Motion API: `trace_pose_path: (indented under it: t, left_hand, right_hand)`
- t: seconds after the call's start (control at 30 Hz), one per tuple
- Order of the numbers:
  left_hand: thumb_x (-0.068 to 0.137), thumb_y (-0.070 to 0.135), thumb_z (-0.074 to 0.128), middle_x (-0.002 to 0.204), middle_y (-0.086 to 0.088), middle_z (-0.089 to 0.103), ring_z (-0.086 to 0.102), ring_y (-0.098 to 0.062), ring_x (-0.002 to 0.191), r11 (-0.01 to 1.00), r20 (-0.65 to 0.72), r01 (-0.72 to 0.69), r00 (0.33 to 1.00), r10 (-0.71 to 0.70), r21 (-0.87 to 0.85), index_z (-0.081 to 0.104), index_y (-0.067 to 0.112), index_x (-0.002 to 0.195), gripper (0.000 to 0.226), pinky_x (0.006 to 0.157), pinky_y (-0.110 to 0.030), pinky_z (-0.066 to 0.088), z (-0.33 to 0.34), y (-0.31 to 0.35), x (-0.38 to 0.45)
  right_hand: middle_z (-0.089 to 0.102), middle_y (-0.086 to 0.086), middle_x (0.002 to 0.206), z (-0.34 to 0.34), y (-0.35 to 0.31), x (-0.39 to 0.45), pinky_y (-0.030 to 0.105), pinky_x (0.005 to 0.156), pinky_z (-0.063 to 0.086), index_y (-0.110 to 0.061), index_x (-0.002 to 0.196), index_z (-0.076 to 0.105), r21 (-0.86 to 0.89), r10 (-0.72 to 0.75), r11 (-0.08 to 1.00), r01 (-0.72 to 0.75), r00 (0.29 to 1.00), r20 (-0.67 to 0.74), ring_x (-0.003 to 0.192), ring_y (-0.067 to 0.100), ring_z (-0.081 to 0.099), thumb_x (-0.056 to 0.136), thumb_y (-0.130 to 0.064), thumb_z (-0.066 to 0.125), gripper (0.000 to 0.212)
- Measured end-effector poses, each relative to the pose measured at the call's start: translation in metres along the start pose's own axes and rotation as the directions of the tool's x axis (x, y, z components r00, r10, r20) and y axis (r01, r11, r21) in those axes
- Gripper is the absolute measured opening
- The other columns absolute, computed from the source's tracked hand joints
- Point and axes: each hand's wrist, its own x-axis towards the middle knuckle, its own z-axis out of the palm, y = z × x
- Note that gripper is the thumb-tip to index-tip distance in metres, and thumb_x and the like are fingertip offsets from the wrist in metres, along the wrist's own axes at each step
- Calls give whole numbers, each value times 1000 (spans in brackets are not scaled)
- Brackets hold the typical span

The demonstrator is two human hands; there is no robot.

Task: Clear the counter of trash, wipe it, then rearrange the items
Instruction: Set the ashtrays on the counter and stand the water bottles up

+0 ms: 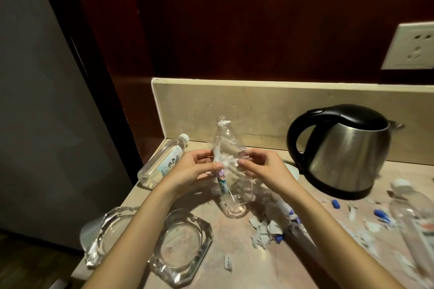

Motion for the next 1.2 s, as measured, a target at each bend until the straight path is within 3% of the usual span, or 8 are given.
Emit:
trace_pose_path:
  t: [0.2,0.43,0.53,0.63,0.77,0.83,1.0,1.2]
  left_hand:
    - [80,1,71,100,0,73,69,-12,94,986,29,-141,990,139,85,68,19,103,29,91,-33,53,20,16,2]
    - [81,-4,68,92,1,72,68,-2,81,970,123,-213,972,198,121,66,15,104,30,68,-15,53,36,28,-10]
    - [81,0,70,103,-5,73,68,-12,95,954,179,-238,962,206,180,66,11,113,34,81,-23,56,37,24,-23]
    - [79,1,72,109,-2,72,66,-11,106,939,211,-278,949,236,201,67,14,112,37,97,-25,50,34,18,-44]
    - [74,13,78,111,3,72,64,-9,110,940,208,-261,954,216,218,65,16,117,45,104,-35,45,21,5,-87]
    - [75,8,76,111,2,72,65,-10,109,949,208,-235,959,192,209,64,14,118,45,103,-36,47,15,-2,-114]
    - [64,8,83,107,6,73,66,-7,104,964,165,-184,974,153,193,66,18,109,49,92,-18,49,-6,-39,-186]
    - [68,-1,78,105,-3,74,70,-15,98,987,135,-32,991,10,159,64,10,111,47,79,-16,52,-36,-109,-260]
  right_hand:
    - [73,5,86,-21,-17,-15,21,71,55,-15,92,70,58,-8,998,14,995,-100,80,11,70,82,-12,73,11]
    - [73,5,88,-27,-24,-46,30,80,58,-14,93,71,75,10,997,4,983,-183,90,17,70,81,-13,73,12]
    - [72,-1,86,-22,-23,-66,27,78,58,-13,93,70,79,11,997,7,974,-225,87,13,69,81,-12,73,13]
    - [73,-5,82,-11,-22,-91,24,74,57,-16,90,70,73,-11,997,30,971,-238,83,9,69,80,-10,72,11]
    - [74,4,87,10,-27,-130,26,76,57,-11,92,69,71,-23,997,38,979,-200,83,10,70,80,-7,71,13]
    - [73,7,90,24,-28,-151,26,77,57,-9,94,69,82,-16,996,30,986,-166,85,12,70,79,-7,71,15]
    - [72,5,92,67,-12,-205,24,81,55,-8,93,68,124,-28,992,31,999,-24,87,14,68,73,-16,73,23]
    - [71,-4,93,129,37,-255,17,81,50,-13,92,67,105,7,994,-19,993,121,90,6,67,76,-12,76,19]
